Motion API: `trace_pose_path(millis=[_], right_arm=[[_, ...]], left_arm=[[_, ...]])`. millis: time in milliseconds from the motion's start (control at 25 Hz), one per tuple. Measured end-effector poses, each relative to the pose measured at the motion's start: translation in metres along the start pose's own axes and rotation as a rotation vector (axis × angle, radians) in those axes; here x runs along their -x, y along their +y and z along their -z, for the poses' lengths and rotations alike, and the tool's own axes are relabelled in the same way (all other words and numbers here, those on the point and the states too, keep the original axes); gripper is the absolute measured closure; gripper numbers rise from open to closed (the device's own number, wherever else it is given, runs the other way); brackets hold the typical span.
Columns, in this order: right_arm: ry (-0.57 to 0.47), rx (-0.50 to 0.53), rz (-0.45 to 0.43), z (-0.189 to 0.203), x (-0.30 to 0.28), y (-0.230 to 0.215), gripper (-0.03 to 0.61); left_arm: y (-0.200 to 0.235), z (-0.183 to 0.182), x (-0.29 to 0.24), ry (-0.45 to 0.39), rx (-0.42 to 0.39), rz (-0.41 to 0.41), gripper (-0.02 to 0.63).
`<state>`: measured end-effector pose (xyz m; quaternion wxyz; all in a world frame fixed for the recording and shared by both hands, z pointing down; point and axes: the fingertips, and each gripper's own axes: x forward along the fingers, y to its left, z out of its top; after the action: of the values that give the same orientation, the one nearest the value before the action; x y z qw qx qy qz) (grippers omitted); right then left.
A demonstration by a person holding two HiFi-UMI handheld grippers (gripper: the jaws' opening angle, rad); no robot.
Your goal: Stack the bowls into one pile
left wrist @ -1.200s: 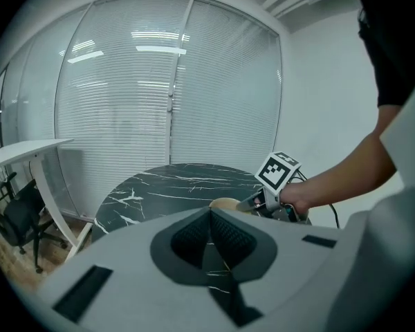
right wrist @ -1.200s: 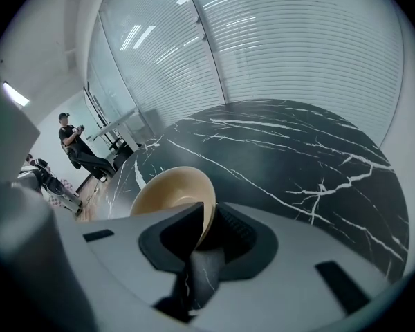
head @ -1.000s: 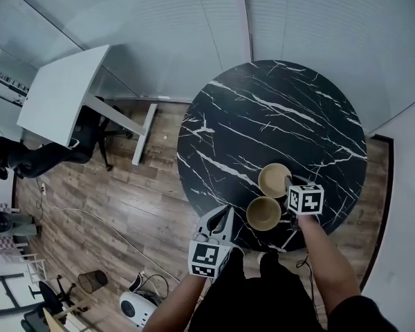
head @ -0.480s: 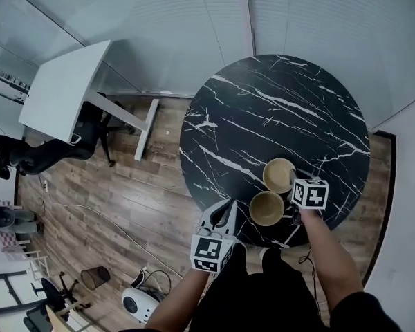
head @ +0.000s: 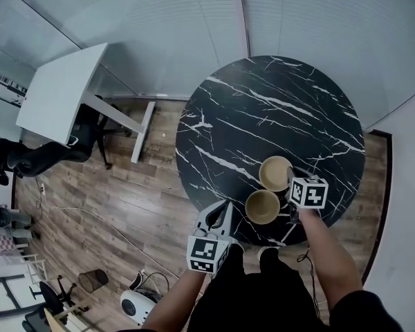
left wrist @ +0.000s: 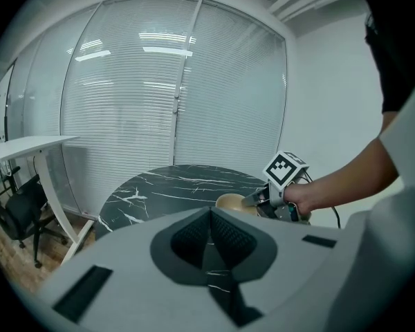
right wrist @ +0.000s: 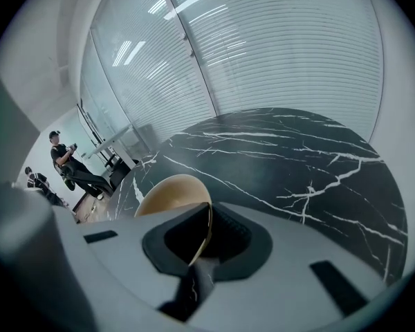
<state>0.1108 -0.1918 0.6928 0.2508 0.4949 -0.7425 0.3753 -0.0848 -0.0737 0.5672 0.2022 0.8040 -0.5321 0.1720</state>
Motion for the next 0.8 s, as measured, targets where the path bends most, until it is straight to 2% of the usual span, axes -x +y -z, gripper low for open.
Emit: trace_pose_path(millis=[360,800], right_arm=[[-0.089,-0.001,-0.017,-0.025,0.031,0.009,0.555],[-0.126,0.016,-0.091,-0.024,0.069,0.039,0.555]], left_arm=[[-0.010,0.000,0.008,-0.018,-0.012,0.009,0.600],[-0.020,0.006,0.021,-0.022,-0.012,0.013,0.600]])
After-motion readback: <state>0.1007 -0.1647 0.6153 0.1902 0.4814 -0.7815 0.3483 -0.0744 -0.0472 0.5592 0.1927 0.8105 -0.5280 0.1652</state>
